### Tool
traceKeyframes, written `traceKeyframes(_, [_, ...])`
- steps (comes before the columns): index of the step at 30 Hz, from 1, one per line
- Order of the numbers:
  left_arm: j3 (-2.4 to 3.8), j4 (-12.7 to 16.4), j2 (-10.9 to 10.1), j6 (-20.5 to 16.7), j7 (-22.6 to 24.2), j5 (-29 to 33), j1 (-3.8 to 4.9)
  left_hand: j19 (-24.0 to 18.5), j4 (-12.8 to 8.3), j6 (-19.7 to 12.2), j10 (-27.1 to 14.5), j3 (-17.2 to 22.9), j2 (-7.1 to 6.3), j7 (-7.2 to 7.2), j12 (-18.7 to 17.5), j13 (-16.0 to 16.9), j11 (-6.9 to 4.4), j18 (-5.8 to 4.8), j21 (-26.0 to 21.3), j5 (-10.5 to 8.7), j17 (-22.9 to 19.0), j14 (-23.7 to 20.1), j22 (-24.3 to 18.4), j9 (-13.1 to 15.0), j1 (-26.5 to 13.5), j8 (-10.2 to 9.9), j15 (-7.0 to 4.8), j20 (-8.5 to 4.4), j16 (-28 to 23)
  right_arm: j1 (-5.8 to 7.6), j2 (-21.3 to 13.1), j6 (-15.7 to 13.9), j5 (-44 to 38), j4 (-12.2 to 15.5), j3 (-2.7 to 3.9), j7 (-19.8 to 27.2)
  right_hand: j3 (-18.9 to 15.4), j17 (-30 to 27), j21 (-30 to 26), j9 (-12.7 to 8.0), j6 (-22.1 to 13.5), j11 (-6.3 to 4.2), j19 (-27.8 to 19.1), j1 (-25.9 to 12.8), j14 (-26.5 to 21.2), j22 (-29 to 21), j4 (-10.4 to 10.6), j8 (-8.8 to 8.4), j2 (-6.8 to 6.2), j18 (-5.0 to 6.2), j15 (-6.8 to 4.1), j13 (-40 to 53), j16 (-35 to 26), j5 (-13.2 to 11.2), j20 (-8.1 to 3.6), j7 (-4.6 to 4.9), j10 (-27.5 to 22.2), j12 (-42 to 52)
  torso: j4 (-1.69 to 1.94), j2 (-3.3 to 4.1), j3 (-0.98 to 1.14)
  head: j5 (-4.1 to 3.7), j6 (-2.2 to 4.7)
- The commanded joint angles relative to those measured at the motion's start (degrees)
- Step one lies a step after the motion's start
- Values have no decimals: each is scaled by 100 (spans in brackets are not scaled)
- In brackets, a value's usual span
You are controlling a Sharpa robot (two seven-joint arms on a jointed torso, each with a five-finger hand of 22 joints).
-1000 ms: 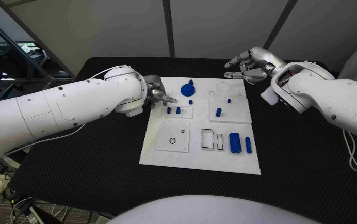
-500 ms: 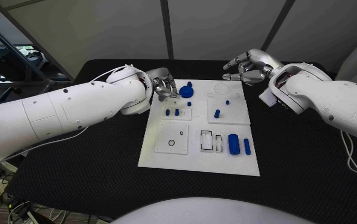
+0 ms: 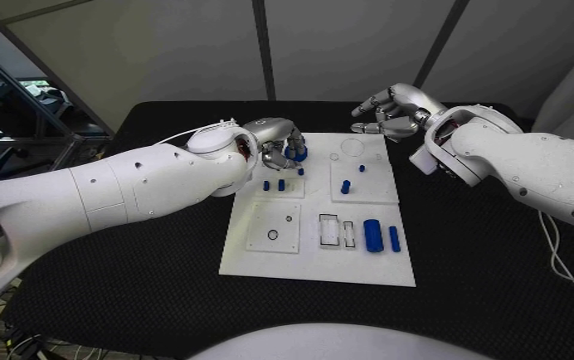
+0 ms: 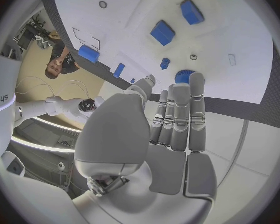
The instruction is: Assemble the parts on the task board
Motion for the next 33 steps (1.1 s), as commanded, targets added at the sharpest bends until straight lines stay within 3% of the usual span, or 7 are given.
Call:
traceKeyframes(1, [-12, -77, 70, 1, 414, -519, -2, 168, 7, 60, 46, -30, -48, -15, -49, -76, -3, -136, 284, 10, 110, 95, 201, -65, 17, -52, -18, -4, 288, 9, 4, -53, -10, 14, 2, 73, 9, 217, -26, -5, -24, 6, -9, 28, 315, -10, 34, 19, 51, 47, -39, -10, -33, 28, -15, -4, -41, -25, 10, 2, 0, -9, 6])
traceKeyframes(7, [-25, -209, 225, 174, 394, -635, -23, 612, 11, 198, 146, -81, -31, -31, -220, -312, -7, -270, 1126, 17, 352, 333, 812, -246, 100, -201, -30, -20, 1020, 9, 20, -53, -10, 17, 2, 80, 11, 204, -34, -6, -25, 6, -15, 32, 312, -22, 34, 19, 53, 49, -40, -23, -43, 30, -15, -4, -51, -37, 7, -1, -1, -15, -2])
traceKeyframes(13, [-28, -307, 322, 473, 282, -670, -36, 1192, 38, 260, 295, -124, -25, -26, -407, -530, -28, -445, 2155, 17, 853, 761, 1510, -415, 127, -392, -68, -58, 1905, 9, 27, -40, -10, 13, 2, 76, 11, 204, -34, -6, -25, 6, -15, 32, 312, -22, 34, 19, 53, 49, -40, -23, -43, 30, -15, -4, -51, -37, 5, -5, 2, -12, -16])
traceKeyframes(22, [-28, -407, 378, 672, 168, -694, -59, 1408, 30, 372, 356, -107, 26, -33, -614, -711, -19, -505, 2494, 23, 933, 899, 1753, -515, 199, -496, -74, -69, 2179, 9, 37, -28, -10, 15, 2, 73, 11, 204, -34, -6, -25, 6, -15, 32, 312, -22, 34, 19, 53, 49, -40, -23, -43, 30, -15, -4, -51, -37, 13, -1, 0, -23, -18])
traceKeyframes(33, [-27, -562, 428, 667, 155, -701, -73, 1474, -2, 434, 458, 8, 100, -41, -755, -834, -20, -517, 2569, 34, 951, 954, 1819, -577, 296, -571, -78, -77, 2305, 9, 43, -14, -10, 18, 2, 66, 15, 215, -30, -6, -26, 6, -9, 37, 314, -12, 36, 20, 58, 47, -40, -8, -37, 31, -15, -4, -41, -23, 8, -5, -1, -24, -31])
